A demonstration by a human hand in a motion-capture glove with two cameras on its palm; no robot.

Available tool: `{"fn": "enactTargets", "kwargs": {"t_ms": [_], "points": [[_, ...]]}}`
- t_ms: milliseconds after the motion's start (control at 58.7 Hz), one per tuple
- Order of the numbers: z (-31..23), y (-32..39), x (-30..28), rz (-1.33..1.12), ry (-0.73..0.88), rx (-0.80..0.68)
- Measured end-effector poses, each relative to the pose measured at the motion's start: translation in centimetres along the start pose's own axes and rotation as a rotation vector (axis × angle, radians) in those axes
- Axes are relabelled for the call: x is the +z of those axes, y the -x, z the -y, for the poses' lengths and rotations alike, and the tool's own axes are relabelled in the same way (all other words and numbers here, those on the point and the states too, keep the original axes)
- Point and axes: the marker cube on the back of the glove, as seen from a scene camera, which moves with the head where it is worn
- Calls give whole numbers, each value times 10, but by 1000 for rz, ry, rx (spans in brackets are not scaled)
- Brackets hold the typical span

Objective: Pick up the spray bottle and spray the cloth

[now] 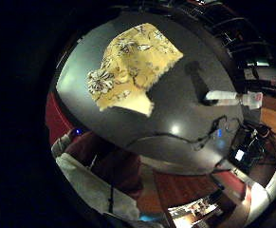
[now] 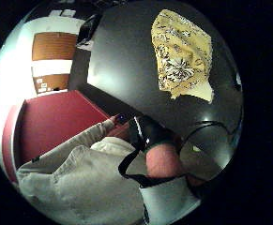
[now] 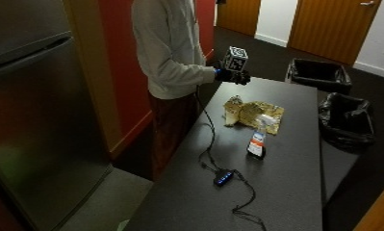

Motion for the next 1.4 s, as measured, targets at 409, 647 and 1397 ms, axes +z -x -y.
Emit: {"fn": "enactTargets", "kwargs": {"t_ms": [409, 647, 1397], "points": [[-58, -109, -59, 74, -14, -67], [-23, -17, -11, 24, -80, 72], [-99, -117, -31, 245, -545, 384]]}}
